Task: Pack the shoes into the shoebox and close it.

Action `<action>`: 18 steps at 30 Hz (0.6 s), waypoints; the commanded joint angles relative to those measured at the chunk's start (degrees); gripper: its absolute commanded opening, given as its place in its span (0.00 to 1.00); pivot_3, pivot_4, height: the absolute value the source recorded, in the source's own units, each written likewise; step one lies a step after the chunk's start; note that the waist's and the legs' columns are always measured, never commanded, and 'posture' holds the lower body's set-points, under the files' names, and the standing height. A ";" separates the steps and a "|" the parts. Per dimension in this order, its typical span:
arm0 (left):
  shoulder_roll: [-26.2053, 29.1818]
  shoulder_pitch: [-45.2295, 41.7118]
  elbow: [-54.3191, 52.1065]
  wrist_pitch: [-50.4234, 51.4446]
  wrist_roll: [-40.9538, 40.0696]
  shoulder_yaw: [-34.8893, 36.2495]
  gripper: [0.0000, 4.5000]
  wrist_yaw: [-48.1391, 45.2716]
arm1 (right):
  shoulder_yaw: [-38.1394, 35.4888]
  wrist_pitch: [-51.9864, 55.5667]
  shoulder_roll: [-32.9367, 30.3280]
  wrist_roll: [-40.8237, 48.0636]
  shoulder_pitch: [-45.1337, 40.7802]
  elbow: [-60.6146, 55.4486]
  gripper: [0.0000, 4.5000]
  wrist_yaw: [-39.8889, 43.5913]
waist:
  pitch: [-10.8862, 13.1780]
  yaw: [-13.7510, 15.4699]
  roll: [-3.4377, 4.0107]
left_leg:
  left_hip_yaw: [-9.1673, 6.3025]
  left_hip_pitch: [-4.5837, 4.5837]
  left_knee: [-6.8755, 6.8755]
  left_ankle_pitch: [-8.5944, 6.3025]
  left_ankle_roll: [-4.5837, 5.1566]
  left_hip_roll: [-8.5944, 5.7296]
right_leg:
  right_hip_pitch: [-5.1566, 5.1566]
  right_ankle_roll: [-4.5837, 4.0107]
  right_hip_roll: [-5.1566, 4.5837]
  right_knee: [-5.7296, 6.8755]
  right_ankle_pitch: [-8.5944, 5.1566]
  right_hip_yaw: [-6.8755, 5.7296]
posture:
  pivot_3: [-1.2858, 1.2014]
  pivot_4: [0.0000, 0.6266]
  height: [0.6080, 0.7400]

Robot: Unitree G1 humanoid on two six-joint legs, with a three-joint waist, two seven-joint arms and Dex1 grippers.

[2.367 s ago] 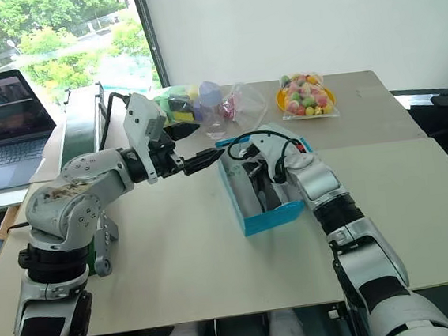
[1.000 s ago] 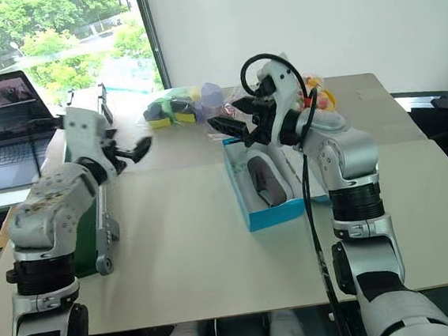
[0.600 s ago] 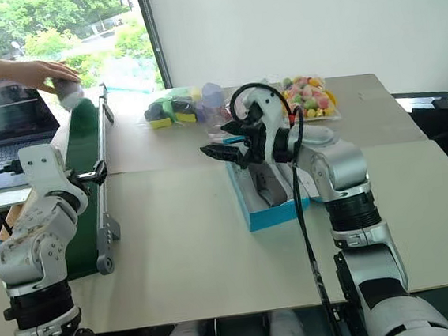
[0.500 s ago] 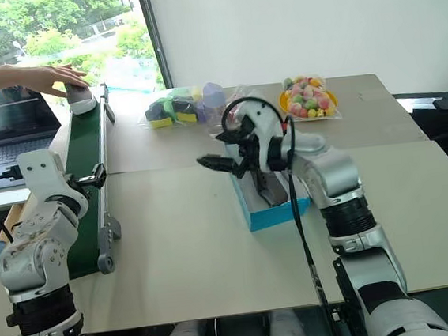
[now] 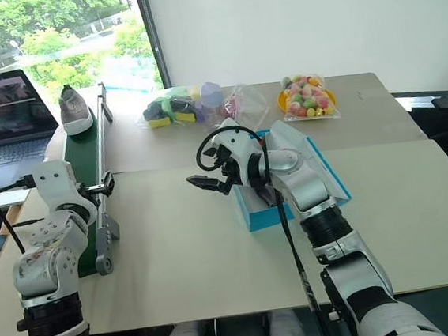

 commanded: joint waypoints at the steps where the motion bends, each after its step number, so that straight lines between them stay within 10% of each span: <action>1: 0.90 -1.19 0.83 -3.21 0.65 0.28 0.99 -0.28 | -1.27 -1.08 -0.68 0.11 1.16 -2.94 1.00 -0.06 | 0.00 -0.01 0.00 | 0.00 0.00 0.00 0.00 0.00 -0.02 | 0.00 0.00 -0.02 0.00 0.00 0.00 | 0.52 0.24 0.99; 18: 4.94 -3.23 11.62 -10.21 2.30 3.36 0.99 0.26 | -4.79 2.82 -1.31 4.71 2.64 -7.44 1.00 0.90 | 0.00 -0.07 -0.01 | 0.06 -0.17 0.00 0.00 0.00 0.03 | -0.27 -0.01 0.02 0.05 0.02 0.00 | 0.52 0.24 0.99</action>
